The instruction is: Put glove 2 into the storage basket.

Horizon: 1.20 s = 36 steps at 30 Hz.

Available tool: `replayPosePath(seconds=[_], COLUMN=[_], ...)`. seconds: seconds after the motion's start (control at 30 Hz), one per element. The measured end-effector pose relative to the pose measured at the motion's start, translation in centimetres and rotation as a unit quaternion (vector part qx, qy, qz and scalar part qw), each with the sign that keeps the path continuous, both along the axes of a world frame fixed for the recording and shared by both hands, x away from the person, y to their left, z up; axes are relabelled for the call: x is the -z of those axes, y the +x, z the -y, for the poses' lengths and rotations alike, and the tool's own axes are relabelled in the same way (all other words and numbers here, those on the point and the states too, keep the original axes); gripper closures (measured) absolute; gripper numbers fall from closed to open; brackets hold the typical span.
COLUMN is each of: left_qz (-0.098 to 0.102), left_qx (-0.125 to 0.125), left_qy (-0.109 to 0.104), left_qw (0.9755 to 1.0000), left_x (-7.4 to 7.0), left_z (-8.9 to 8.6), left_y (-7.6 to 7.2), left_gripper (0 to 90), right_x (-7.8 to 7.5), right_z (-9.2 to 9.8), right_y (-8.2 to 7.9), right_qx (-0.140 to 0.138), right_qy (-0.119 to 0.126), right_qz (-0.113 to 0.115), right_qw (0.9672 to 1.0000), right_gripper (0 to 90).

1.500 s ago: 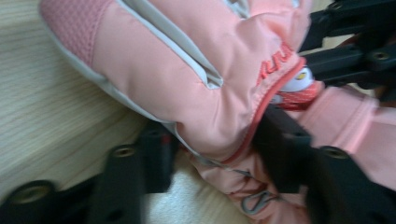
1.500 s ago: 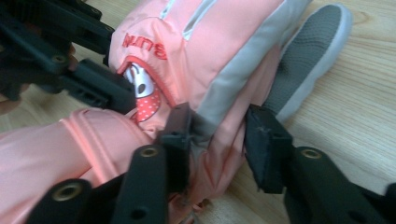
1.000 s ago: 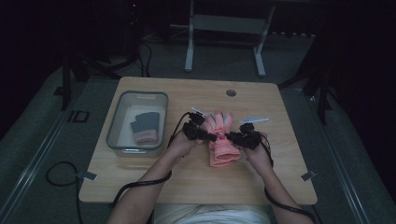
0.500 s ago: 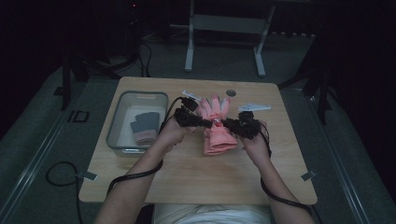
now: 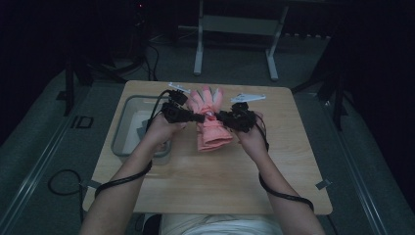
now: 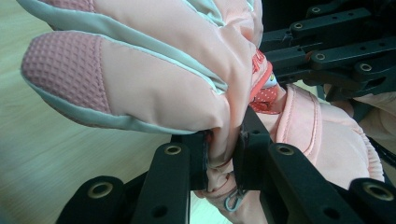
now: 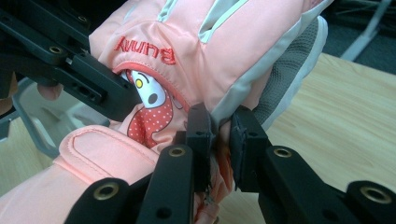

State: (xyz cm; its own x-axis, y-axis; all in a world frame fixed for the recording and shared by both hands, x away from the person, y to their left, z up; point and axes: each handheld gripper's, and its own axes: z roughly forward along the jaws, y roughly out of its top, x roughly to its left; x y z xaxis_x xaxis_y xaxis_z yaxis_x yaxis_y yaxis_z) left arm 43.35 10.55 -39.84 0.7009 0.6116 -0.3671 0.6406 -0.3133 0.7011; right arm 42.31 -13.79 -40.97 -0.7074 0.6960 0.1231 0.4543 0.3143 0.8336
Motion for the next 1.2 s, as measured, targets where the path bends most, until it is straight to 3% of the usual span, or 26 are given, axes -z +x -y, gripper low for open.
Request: replayPosePath(seconds=[0.23, 0.47, 0.8, 1.0, 1.2], left_qz=[-0.004, -0.002, -0.001, -0.006, -0.024], left_qx=[-0.017, -0.037, -0.078, -0.105, -0.122], left_qy=[0.003, 0.008, 0.006, -0.005, -0.005], left_qw=[0.9998, 0.9993, 0.997, 0.9944, 0.9923], left_x=[-0.5, -1.6, -2.3, -1.7, 0.4], left_z=[-2.9, -7.0, -12.6, -15.7, -17.4], left_y=[-0.1, -0.4, -0.9, -1.1, -0.9], left_gripper=[77.1, 77.0, 77.0, 77.0, 77.0], right_x=[-0.4, -1.0, -1.8, -1.7, -0.1], right_z=[-2.8, -6.9, -12.9, -16.0, -18.4], right_y=[0.5, 1.1, 2.1, 2.9, 3.6], right_qx=[-0.013, -0.03, -0.055, -0.07, -0.078], right_qy=[0.001, 0.017, 0.014, 0.015, -0.003], right_qz=[0.003, 0.001, 0.005, -0.003, -0.01], right_qw=[0.9999, 0.9994, 0.9984, 0.9974, 0.9969], right_gripper=[79.4, 79.4, 79.4, 79.4, 79.4])
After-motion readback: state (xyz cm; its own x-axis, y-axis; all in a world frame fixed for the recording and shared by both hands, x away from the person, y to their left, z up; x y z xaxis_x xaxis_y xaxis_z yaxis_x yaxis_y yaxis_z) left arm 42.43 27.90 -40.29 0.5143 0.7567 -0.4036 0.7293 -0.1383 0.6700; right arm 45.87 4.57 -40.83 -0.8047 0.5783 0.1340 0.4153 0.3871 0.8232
